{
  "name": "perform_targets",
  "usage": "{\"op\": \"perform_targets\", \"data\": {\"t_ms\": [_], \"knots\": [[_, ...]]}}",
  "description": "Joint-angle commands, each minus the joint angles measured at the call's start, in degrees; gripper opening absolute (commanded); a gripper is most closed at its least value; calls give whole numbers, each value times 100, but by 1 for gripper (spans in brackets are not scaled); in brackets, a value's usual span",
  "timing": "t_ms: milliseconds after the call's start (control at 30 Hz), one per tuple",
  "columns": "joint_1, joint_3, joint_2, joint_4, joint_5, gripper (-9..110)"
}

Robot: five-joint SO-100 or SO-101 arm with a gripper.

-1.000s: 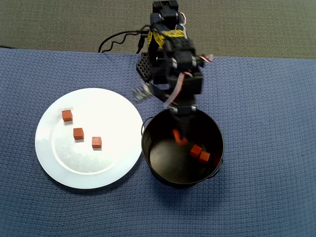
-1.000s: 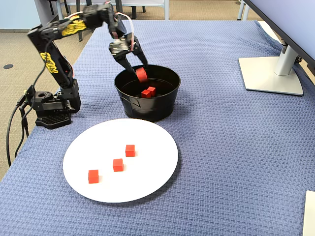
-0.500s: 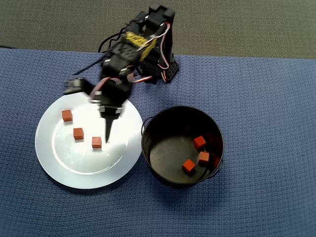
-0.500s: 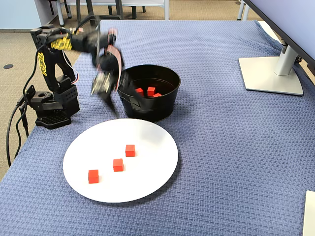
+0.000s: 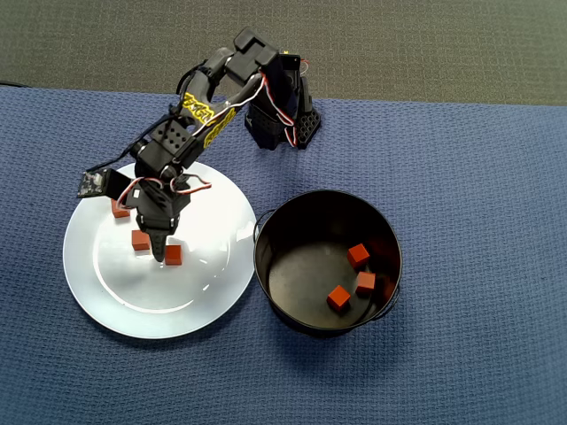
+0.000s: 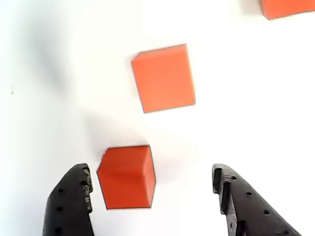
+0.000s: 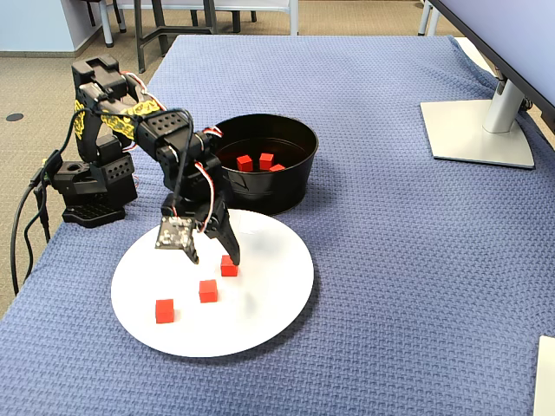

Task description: Pick up the red cubes from the white plate and place them in the black recipient

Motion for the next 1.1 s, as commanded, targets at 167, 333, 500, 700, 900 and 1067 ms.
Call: {"op": "perform_targets", "data": {"t_ms": [167, 333, 500, 700, 900, 1067], "knots": [[-158, -800, -334, -193, 404, 20], [-439, -870, -422, -193, 694, 19], [-800, -861, -387, -35, 932, 18], [-976, -782, -352, 114, 958, 18], [-853, -773, -422, 88, 703, 18], [-677, -1011, -598, 105, 606, 18]]}}
